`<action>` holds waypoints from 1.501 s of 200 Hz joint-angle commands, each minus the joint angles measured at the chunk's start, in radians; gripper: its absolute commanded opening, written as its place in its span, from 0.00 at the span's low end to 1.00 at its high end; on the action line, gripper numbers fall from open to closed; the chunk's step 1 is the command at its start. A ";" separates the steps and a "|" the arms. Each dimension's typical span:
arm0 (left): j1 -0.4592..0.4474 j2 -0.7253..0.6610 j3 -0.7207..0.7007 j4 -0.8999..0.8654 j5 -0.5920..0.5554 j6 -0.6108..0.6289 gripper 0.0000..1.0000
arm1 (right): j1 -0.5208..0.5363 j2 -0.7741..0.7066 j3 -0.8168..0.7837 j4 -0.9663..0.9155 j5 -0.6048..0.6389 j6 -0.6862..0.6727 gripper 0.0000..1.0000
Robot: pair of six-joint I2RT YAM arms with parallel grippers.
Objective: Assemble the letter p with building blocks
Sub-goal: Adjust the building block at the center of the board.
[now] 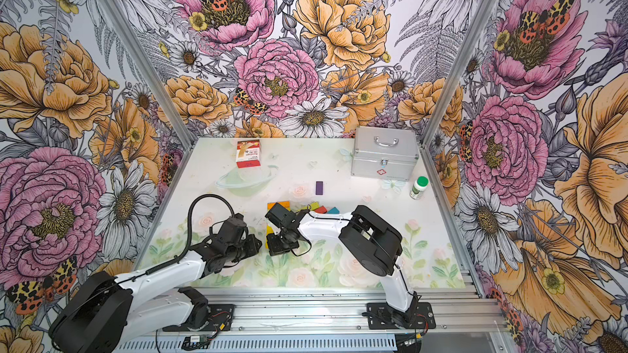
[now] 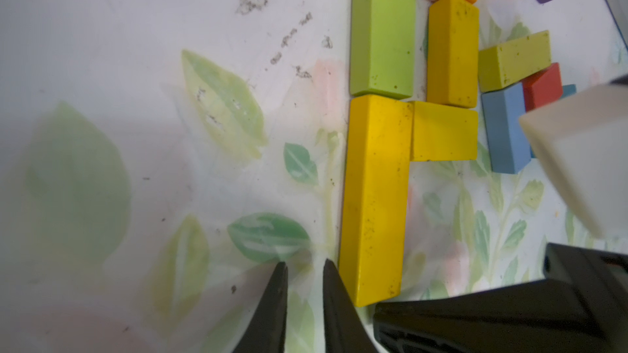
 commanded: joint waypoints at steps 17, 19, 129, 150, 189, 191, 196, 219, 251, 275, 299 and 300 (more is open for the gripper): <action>0.015 -0.008 -0.016 0.007 0.018 0.024 0.21 | -0.004 0.019 0.020 0.022 0.013 0.017 0.00; 0.014 -0.007 -0.017 0.008 0.018 0.024 0.21 | -0.004 0.019 0.020 0.022 0.014 0.017 0.00; 0.016 -0.008 -0.023 0.014 0.019 0.024 0.21 | -0.012 0.028 0.021 0.022 0.027 0.024 0.00; 0.017 -0.003 -0.023 0.017 0.022 0.026 0.21 | -0.013 0.031 0.021 0.022 0.027 0.025 0.00; 0.019 0.001 -0.026 0.021 0.026 0.027 0.21 | -0.016 0.031 0.024 0.022 0.030 0.027 0.00; 0.021 0.000 -0.026 0.021 0.026 0.027 0.21 | -0.016 0.031 0.024 0.023 0.031 0.027 0.00; 0.020 0.002 -0.026 0.022 0.026 0.027 0.21 | -0.015 0.030 0.024 0.023 0.030 0.029 0.00; 0.022 0.003 -0.026 0.025 0.027 0.029 0.21 | -0.016 0.032 0.024 0.023 0.032 0.028 0.00; 0.021 0.012 -0.026 0.030 0.028 0.031 0.21 | -0.019 0.033 0.024 0.022 0.035 0.030 0.00; 0.022 0.012 -0.028 0.030 0.031 0.030 0.21 | -0.020 0.033 0.024 0.022 0.033 0.030 0.00; 0.023 0.000 -0.029 0.029 0.033 0.030 0.21 | -0.018 0.019 0.019 0.023 0.031 0.030 0.00; 0.023 -0.001 -0.029 0.028 0.033 0.029 0.21 | -0.018 0.019 0.019 0.022 0.032 0.030 0.00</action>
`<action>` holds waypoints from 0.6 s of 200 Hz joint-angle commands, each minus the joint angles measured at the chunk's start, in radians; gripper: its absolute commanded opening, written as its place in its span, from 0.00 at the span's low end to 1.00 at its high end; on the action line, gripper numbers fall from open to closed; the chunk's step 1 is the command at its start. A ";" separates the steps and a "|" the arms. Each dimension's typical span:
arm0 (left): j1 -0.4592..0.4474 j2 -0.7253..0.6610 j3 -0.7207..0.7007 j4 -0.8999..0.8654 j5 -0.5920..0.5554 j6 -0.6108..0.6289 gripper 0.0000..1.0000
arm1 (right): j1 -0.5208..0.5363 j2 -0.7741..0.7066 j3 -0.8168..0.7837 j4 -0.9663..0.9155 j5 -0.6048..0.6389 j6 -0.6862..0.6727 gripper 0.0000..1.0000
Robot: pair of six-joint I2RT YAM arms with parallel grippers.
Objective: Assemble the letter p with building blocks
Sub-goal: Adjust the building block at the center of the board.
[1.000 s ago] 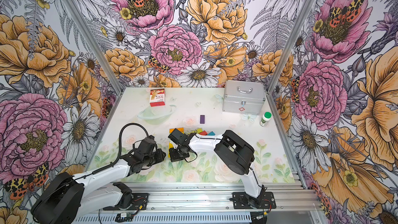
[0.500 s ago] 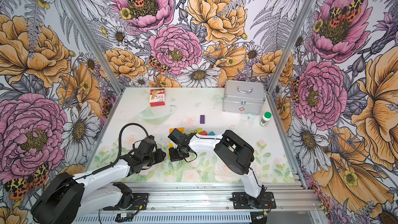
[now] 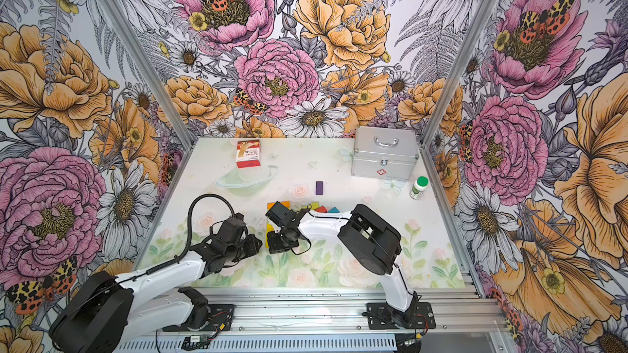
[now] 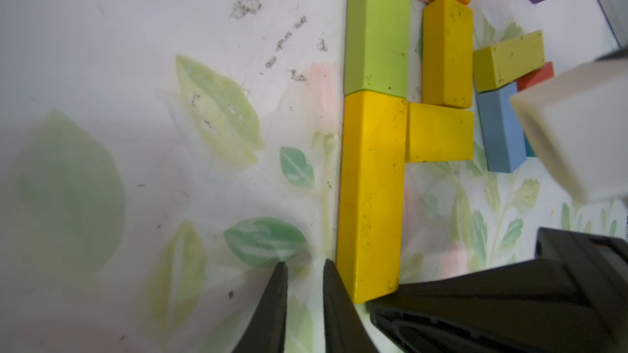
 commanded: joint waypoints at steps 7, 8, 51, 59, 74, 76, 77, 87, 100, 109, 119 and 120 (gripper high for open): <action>0.012 -0.012 -0.021 0.001 0.020 0.017 0.21 | -0.004 0.001 0.007 0.007 0.023 0.005 0.00; 0.012 -0.014 -0.021 0.001 0.020 0.017 0.21 | -0.003 0.000 0.006 0.007 0.023 0.005 0.00; 0.013 -0.167 0.001 -0.077 -0.022 0.018 0.32 | 0.000 -0.137 -0.031 -0.005 0.080 -0.003 0.09; 0.012 -0.210 0.005 -0.093 -0.032 0.019 0.35 | -0.004 -0.162 -0.024 -0.023 0.101 -0.013 0.22; 0.015 -0.275 0.019 -0.115 -0.041 0.022 0.46 | -0.023 -0.202 0.007 -0.080 0.152 -0.039 0.45; 0.016 -0.281 0.020 -0.117 -0.040 0.022 0.47 | -0.026 -0.207 0.011 -0.089 0.159 -0.043 0.47; 0.016 -0.284 0.021 -0.118 -0.039 0.023 0.47 | -0.028 -0.209 0.013 -0.094 0.162 -0.045 0.47; 0.015 -0.301 0.033 -0.129 -0.035 0.028 0.51 | -0.049 -0.228 0.035 -0.133 0.192 -0.069 0.55; 0.016 -0.300 0.050 -0.136 -0.028 0.037 0.58 | -0.089 -0.248 0.057 -0.177 0.221 -0.098 0.66; 0.014 -0.287 0.063 -0.137 -0.021 0.045 0.63 | -0.128 -0.255 0.066 -0.203 0.241 -0.116 0.73; 0.013 -0.266 0.078 -0.137 -0.013 0.054 0.65 | -0.161 -0.251 0.080 -0.227 0.248 -0.140 0.79; 0.012 -0.264 0.081 -0.136 -0.012 0.055 0.65 | -0.177 -0.251 0.080 -0.230 0.248 -0.143 0.79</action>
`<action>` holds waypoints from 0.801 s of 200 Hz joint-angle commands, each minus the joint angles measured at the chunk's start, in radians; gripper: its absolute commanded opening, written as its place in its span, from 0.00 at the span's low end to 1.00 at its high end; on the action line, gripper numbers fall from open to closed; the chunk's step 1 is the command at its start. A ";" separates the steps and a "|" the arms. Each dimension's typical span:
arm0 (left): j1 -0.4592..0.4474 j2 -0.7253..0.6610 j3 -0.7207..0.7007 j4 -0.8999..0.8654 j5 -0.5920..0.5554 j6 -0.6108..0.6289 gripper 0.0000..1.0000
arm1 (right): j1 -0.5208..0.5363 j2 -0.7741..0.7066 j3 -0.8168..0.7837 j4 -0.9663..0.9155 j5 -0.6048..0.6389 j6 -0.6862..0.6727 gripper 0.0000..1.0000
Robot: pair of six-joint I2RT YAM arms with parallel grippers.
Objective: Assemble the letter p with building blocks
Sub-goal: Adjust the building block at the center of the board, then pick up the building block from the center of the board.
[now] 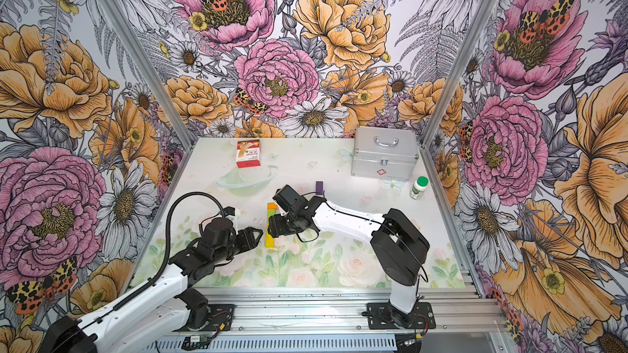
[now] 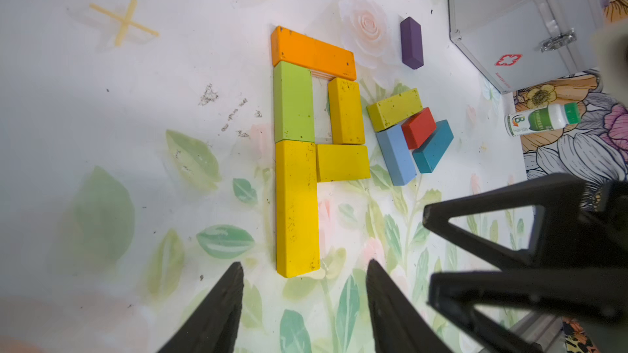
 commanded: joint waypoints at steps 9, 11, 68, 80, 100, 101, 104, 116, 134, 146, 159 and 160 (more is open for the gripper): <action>0.006 0.046 0.063 -0.023 0.010 0.041 0.66 | -0.134 -0.009 0.055 -0.123 0.100 -0.094 0.81; 0.006 0.051 0.068 -0.024 0.010 0.042 0.66 | -0.139 -0.007 0.059 -0.127 0.106 -0.099 0.82; -0.001 0.152 0.171 -0.022 0.033 0.083 0.74 | -0.297 0.178 0.270 -0.264 0.257 -0.238 0.89; 0.000 0.163 0.181 -0.022 0.031 0.088 0.74 | -0.315 0.221 0.311 -0.271 0.260 -0.251 0.89; 0.005 0.170 0.187 -0.022 0.029 0.097 0.74 | -0.324 0.273 0.361 -0.277 0.283 -0.275 0.88; 0.005 0.170 0.188 -0.023 0.029 0.097 0.74 | -0.325 0.276 0.363 -0.277 0.285 -0.275 0.88; 0.006 0.170 0.187 -0.022 0.029 0.098 0.74 | -0.325 0.282 0.367 -0.278 0.286 -0.276 0.88; 0.013 0.177 0.186 -0.022 0.035 0.101 0.74 | -0.330 0.305 0.379 -0.283 0.290 -0.277 0.88; 0.021 0.190 0.185 -0.022 0.044 0.106 0.74 | -0.330 0.329 0.388 -0.283 0.265 -0.281 0.85; 0.024 0.201 0.187 -0.023 0.050 0.110 0.74 | -0.324 0.331 0.382 -0.282 0.251 -0.281 0.85; 0.025 0.211 0.189 -0.022 0.053 0.113 0.74 | -0.313 0.321 0.361 -0.282 0.250 -0.278 0.85; 0.024 0.212 0.189 -0.022 0.053 0.113 0.74 | -0.311 0.320 0.360 -0.282 0.250 -0.279 0.85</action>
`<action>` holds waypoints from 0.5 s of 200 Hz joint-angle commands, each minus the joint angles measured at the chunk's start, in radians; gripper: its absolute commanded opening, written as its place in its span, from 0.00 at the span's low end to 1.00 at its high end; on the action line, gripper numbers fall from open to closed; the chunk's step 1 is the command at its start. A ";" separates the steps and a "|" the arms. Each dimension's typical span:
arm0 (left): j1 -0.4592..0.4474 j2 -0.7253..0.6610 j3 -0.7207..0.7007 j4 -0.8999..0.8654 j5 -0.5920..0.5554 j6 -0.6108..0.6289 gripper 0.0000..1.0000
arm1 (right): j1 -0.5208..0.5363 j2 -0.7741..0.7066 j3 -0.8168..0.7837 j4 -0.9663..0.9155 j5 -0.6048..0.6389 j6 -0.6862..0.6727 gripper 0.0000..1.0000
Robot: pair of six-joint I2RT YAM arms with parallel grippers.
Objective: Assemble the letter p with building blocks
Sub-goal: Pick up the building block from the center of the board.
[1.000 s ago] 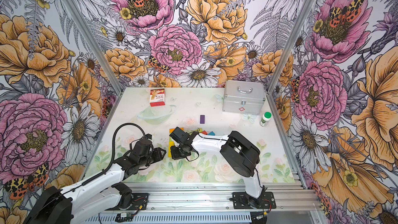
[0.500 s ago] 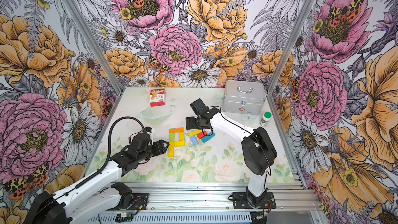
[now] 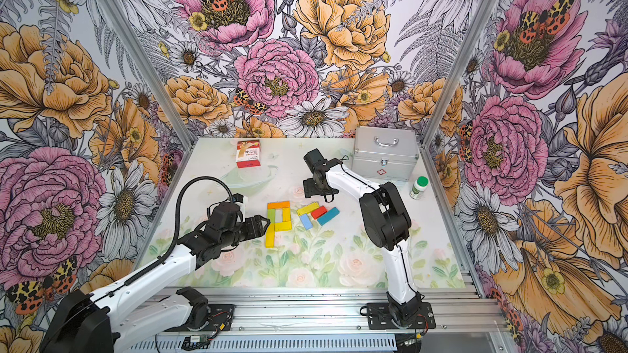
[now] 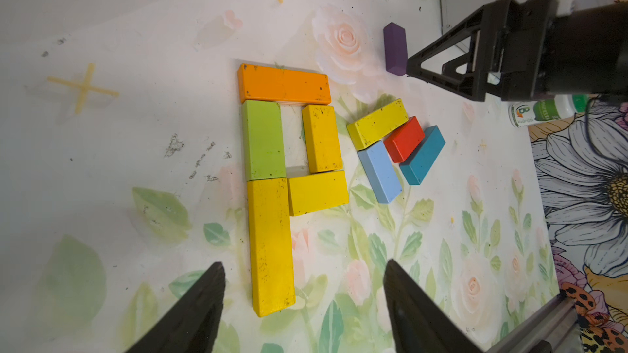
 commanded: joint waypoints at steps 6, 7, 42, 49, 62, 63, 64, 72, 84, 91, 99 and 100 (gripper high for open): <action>0.012 0.019 0.023 0.002 0.027 0.027 0.74 | 0.025 -0.013 -0.009 -0.012 -0.003 -0.016 0.84; 0.011 0.020 0.023 0.001 0.027 0.027 0.74 | 0.025 -0.014 -0.012 -0.012 -0.004 -0.016 0.85; 0.013 0.035 0.020 0.007 0.027 0.026 0.74 | 0.069 -0.032 -0.077 0.002 -0.004 -0.043 0.90; 0.013 0.036 0.020 0.010 0.027 0.029 0.74 | 0.074 -0.036 -0.084 0.007 -0.008 -0.044 0.94; 0.013 0.043 0.021 0.010 0.028 0.033 0.75 | 0.079 -0.038 -0.096 0.017 -0.030 -0.049 0.97; 0.014 0.043 0.021 0.011 0.028 0.033 0.75 | 0.079 -0.039 -0.097 0.018 -0.032 -0.048 0.98; 0.015 0.043 0.021 0.012 0.029 0.034 0.75 | 0.079 -0.040 -0.098 0.019 -0.032 -0.049 0.98; 0.016 0.044 0.020 0.012 0.030 0.035 0.74 | 0.080 -0.046 -0.107 0.026 -0.036 -0.049 0.99; 0.017 0.047 0.017 0.013 0.031 0.034 0.75 | 0.082 -0.064 -0.133 0.056 -0.050 -0.047 0.99; 0.020 0.045 0.013 0.015 0.030 0.034 0.75 | 0.083 -0.072 -0.148 0.070 -0.056 -0.048 0.99; 0.022 0.045 0.008 0.018 0.030 0.031 0.75 | 0.087 -0.078 -0.156 0.075 -0.056 -0.052 0.99; 0.022 0.045 0.007 0.018 0.030 0.030 0.75 | 0.088 -0.079 -0.157 0.076 -0.055 -0.052 0.99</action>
